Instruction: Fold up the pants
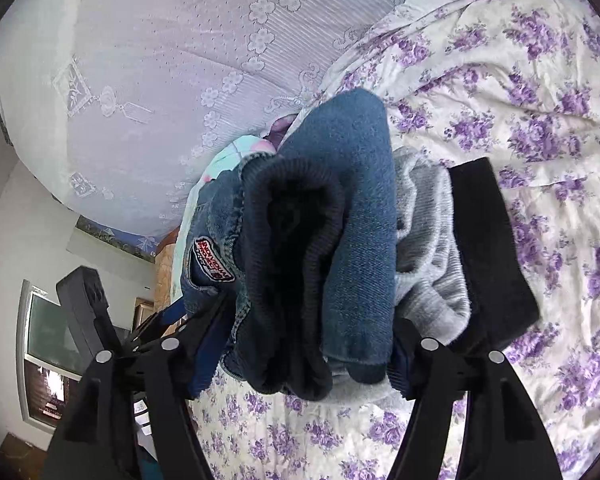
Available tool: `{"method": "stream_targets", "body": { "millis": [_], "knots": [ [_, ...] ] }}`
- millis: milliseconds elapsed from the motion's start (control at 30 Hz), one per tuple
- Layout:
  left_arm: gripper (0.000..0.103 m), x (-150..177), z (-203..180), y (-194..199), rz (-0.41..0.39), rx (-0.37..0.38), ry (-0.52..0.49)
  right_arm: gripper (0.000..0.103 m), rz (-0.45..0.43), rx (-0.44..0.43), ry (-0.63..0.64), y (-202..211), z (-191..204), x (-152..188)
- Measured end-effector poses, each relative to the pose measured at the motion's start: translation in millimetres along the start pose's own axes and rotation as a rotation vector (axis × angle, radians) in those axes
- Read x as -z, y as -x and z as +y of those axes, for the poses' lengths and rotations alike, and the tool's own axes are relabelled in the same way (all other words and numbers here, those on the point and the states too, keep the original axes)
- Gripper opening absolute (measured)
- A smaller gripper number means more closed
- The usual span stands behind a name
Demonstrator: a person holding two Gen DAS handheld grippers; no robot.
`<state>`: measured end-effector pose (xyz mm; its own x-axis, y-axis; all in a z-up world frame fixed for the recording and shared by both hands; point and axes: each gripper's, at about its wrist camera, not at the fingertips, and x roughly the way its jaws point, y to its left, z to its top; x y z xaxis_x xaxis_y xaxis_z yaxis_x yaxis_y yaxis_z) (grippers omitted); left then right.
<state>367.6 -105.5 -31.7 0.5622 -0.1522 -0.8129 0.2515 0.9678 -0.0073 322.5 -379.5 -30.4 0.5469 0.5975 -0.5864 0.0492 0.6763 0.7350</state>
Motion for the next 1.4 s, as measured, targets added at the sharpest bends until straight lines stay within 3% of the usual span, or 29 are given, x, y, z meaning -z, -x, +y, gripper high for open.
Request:
{"method": "stream_targets", "body": {
  "millis": [100, 167, 200, 233, 267, 367, 500, 567, 700, 800, 867, 967, 1100, 1200, 1300, 1400],
  "knots": [
    [0.098, 1, 2, 39, -0.061, -0.108, -0.003, 0.082, -0.103, 0.057, 0.042, 49, 21, -3],
    [0.098, 6, 1, 77, -0.143, -0.155, 0.010, 0.084, -0.161, 0.094, 0.088, 87, 47, 2],
    [0.098, 9, 0, 96, -0.183, -0.166, 0.022, 0.087, -0.204, 0.142, 0.127, 107, 64, 8],
    [0.098, 13, -1, 116, -0.222, -0.177, 0.033, 0.096, -0.255, 0.224, 0.176, 128, 83, 19],
    [0.098, 18, -4, 137, -0.271, -0.183, 0.041, 0.100, -0.309, 0.293, 0.235, 146, 103, 31],
    [0.098, 38, -21, 188, -0.377, -0.224, 0.028, 0.100, -0.462, 0.386, 0.459, 184, 152, 92],
    [0.098, 78, -43, 237, -0.433, -0.257, -0.004, 0.100, -0.547, 0.530, 0.701, 188, 180, 187],
    [0.098, 99, -52, 253, -0.426, -0.238, -0.008, 0.100, -0.552, 0.556, 0.725, 185, 175, 224],
    [0.098, 139, -66, 262, -0.366, -0.193, -0.013, 0.100, -0.495, 0.530, 0.633, 179, 153, 271],
    [0.098, 158, -72, 268, -0.338, -0.176, -0.005, 0.100, -0.404, 0.551, 0.602, 175, 152, 279],
    [0.098, 165, -74, 270, -0.322, -0.168, 0.007, 0.100, -0.424, 0.603, 0.590, 182, 156, 279],
    [0.098, 170, -74, 276, -0.312, -0.165, 0.026, 0.100, -0.458, 0.616, 0.489, 198, 154, 271],
    [0.098, 174, -76, 286, -0.331, -0.197, 0.029, 0.100, -0.411, 0.521, 0.410, 208, 154, 263],
    [0.098, 175, -76, 291, -0.344, -0.206, 0.034, 0.100, -0.460, 0.515, 0.495, 213, 170, 274],
    [0.098, 175, -75, 293, -0.355, -0.227, 0.042, 0.100, -0.510, 0.618, 0.555, 210, 182, 280],
    [0.098, 175, -75, 292, -0.359, -0.244, 0.043, 0.100, -0.489, 0.607, 0.546, 208, 181, 280]
  ]
}}
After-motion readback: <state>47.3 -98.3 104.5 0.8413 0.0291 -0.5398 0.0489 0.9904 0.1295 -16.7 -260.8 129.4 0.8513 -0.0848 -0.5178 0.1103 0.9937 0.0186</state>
